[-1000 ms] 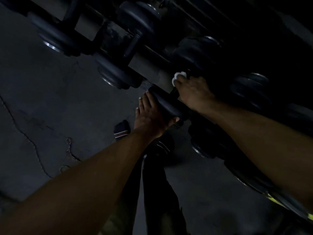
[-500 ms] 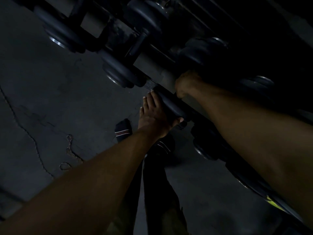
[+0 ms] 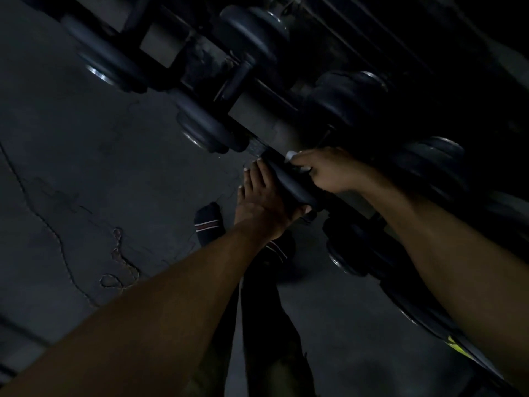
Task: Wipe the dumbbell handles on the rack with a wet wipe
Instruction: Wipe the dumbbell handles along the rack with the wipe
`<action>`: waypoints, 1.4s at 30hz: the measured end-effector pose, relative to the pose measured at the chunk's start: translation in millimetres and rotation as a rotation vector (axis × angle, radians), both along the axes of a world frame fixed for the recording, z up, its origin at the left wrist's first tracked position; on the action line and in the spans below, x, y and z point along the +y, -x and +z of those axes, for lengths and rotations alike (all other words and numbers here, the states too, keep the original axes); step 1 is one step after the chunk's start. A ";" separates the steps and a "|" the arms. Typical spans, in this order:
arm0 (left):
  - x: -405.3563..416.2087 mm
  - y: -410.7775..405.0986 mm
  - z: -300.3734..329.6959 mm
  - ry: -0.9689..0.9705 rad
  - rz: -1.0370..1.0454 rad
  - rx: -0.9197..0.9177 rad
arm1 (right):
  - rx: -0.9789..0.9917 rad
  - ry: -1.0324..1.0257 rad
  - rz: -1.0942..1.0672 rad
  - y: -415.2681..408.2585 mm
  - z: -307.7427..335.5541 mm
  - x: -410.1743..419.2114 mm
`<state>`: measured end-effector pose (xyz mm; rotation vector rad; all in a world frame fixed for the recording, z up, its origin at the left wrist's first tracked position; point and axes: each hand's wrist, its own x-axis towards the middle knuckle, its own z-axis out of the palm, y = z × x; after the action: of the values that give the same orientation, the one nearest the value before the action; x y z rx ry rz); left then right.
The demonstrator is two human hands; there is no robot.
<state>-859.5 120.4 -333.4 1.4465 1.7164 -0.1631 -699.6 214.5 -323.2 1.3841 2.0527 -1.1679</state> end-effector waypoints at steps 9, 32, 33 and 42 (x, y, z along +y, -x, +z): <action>-0.4 -0.4 2.1 -0.053 0.001 0.006 | 0.234 0.111 -0.739 -25.4 -25.2 -46.3; -2.5 -1.4 -3.8 -0.094 -0.045 0.084 | 0.304 0.449 -1.514 2.6 -28.3 -28.7; -2.4 -1.2 -2.6 -0.089 -0.056 0.087 | 0.228 0.421 -1.421 2.6 -27.3 -26.5; -0.3 -1.5 -5.5 -0.086 -0.047 0.094 | 0.197 0.207 -1.155 -9.0 -30.8 -51.7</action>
<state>-858.0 120.1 -339.0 1.5650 1.7848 -0.1879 -690.6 162.8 -353.9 2.4909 1.0505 -1.8989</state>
